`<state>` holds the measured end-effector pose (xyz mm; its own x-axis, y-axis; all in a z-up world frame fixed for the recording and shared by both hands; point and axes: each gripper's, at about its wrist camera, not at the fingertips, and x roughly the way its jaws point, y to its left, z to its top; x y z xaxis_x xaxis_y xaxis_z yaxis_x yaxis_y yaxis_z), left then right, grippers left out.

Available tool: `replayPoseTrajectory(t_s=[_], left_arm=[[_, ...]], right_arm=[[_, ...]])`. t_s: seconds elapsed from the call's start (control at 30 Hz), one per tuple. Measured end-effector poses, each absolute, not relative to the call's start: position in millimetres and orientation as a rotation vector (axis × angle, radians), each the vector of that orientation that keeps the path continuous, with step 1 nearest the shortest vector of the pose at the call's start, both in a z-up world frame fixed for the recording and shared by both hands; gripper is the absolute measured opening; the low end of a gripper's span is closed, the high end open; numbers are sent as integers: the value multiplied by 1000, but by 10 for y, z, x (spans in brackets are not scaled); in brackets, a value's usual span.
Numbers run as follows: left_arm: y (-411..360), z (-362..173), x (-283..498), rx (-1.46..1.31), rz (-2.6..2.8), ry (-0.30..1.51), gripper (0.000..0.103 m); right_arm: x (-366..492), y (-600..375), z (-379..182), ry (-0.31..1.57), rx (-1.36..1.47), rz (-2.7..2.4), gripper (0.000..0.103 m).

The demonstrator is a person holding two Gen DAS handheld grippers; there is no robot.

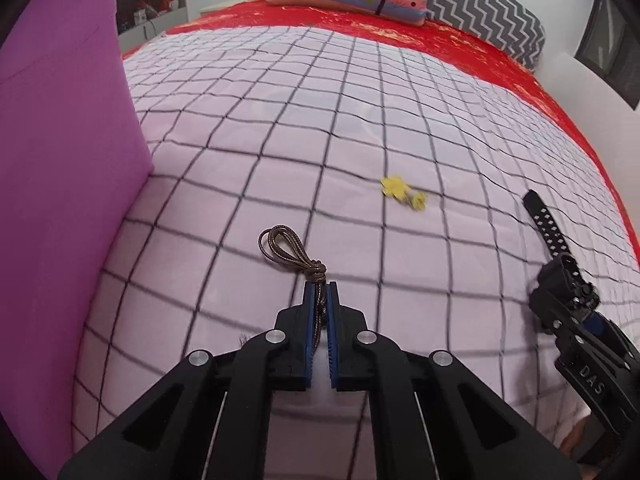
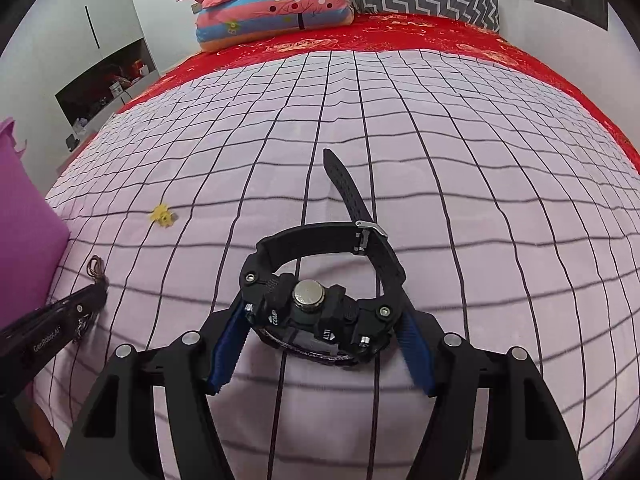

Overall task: Organize jewelry
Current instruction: 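Carry the held watch and necklace up and over into the purple basin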

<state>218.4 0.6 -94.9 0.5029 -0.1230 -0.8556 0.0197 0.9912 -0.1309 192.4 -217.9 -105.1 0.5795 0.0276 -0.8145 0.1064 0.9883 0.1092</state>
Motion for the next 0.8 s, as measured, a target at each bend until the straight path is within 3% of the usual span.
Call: replayPoseTrajectory(t_s=[0.4, 0.8], left_arm=[[31, -725, 1423, -97, -138, 1079, 6], [152, -131, 828, -73, -171, 973, 6]], right_arm=[[1202, -2059, -801, 960, 185, 28, 65], [662, -1808, -351, 911, 198, 115, 65]])
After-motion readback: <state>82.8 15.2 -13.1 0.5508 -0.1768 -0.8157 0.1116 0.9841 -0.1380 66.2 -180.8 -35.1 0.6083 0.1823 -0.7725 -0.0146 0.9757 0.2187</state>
